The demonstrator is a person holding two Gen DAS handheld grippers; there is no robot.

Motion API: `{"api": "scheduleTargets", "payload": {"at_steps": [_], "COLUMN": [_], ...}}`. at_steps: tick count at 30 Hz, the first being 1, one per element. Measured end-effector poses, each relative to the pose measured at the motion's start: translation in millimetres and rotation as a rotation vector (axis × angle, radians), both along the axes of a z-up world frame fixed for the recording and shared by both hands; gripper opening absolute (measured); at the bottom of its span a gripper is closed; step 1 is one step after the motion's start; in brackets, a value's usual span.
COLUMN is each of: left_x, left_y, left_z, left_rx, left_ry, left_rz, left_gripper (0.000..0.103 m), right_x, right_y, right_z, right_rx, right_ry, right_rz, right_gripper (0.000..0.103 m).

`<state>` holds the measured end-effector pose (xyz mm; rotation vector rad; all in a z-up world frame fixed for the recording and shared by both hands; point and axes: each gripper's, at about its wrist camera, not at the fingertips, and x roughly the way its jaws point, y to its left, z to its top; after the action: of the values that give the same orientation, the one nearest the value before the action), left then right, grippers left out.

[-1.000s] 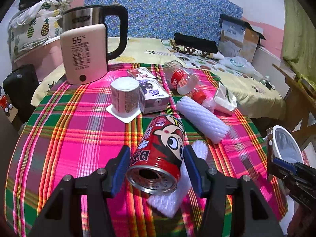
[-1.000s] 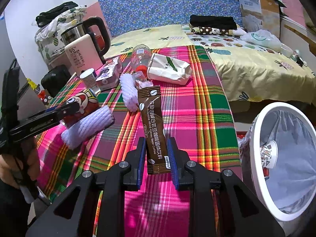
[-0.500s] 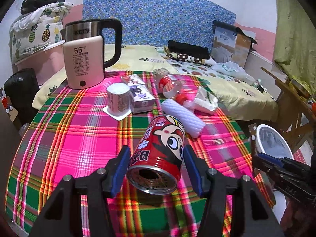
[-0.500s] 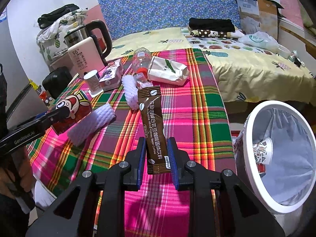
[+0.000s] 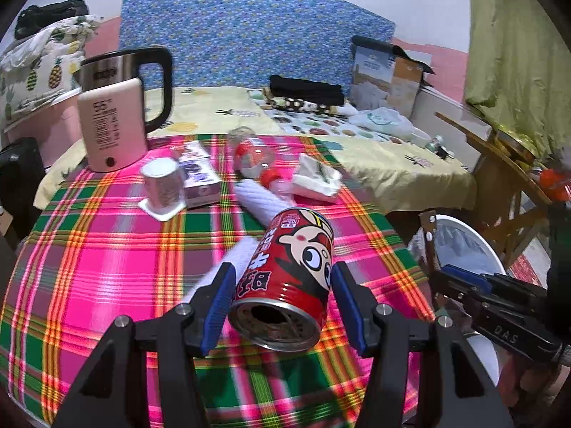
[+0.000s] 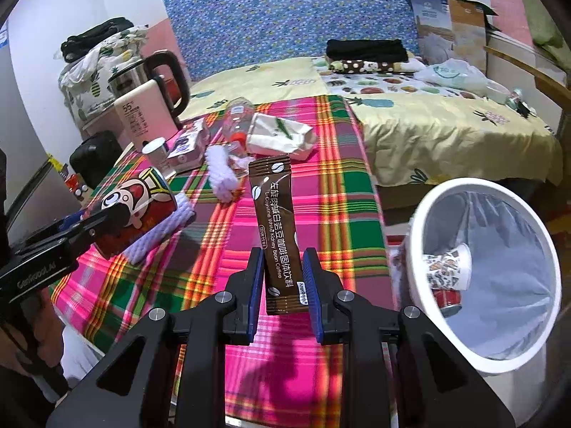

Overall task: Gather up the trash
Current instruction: 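Carry the can and sachet over the white bin and open both tools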

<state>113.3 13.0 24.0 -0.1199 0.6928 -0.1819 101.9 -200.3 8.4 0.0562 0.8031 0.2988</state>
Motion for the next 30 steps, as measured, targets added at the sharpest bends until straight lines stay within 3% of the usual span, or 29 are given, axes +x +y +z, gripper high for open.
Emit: {"api": "scheduleTargets", "payload": {"at_steps": [30], "left_x": [24], "left_y": [-176], "left_z": [-10], "left_rx": [0.006], "left_ry": [0.040], "left_rz": [-0.381], "left_gripper": [0.058], "right_x": [-20], "right_y": [-124], "right_z": [-14], "right_rx": [0.018], "right_ry": [0.027], "right_rz": [-0.301], "right_gripper": [0.023]}}
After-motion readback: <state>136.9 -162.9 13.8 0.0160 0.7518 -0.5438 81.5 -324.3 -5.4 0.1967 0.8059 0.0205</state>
